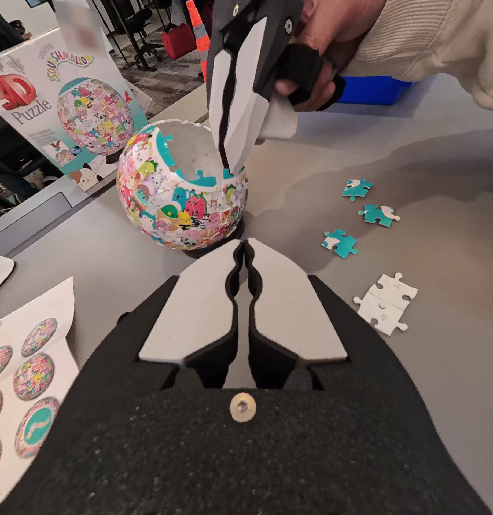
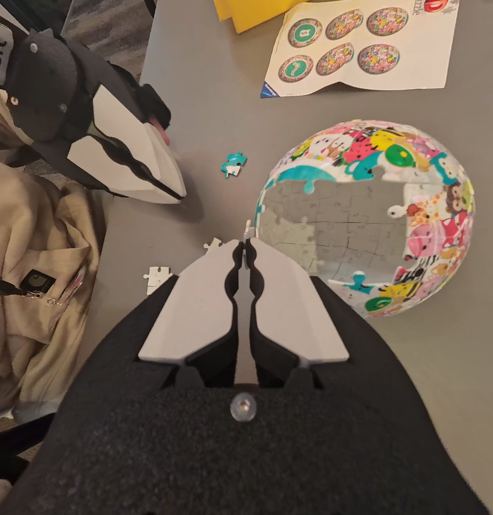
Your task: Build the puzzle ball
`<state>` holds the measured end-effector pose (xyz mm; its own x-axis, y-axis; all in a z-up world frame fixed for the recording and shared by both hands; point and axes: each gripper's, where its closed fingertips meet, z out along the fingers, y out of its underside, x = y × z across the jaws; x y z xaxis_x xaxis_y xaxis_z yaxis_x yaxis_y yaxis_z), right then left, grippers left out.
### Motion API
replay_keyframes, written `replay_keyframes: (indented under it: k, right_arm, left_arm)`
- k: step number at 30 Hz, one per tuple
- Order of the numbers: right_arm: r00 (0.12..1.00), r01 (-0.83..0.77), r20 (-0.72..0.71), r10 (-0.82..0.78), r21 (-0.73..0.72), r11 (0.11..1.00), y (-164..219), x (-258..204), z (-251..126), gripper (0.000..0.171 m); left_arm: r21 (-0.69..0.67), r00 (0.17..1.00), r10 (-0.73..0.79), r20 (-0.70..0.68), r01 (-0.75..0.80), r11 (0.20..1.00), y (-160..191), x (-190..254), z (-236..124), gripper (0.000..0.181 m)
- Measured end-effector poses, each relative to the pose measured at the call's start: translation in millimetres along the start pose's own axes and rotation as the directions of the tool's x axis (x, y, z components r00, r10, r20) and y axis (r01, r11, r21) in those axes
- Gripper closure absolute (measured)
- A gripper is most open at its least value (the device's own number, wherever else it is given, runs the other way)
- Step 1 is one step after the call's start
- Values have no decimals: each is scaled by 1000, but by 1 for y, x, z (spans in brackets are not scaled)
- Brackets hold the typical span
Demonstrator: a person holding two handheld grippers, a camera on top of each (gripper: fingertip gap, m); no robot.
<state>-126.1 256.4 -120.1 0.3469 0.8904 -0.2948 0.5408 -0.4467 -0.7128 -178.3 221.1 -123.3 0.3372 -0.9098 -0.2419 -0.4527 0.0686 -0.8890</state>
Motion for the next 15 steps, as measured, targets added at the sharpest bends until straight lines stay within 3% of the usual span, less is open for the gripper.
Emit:
replay_keyframes:
  k: [15]
  right_arm:
    - [1000, -8, 0, 8, 0, 1000, 1, 6, 4, 169]
  left_arm:
    - [-37, 999, -19, -38, 17, 999, 2, 0, 43, 181]
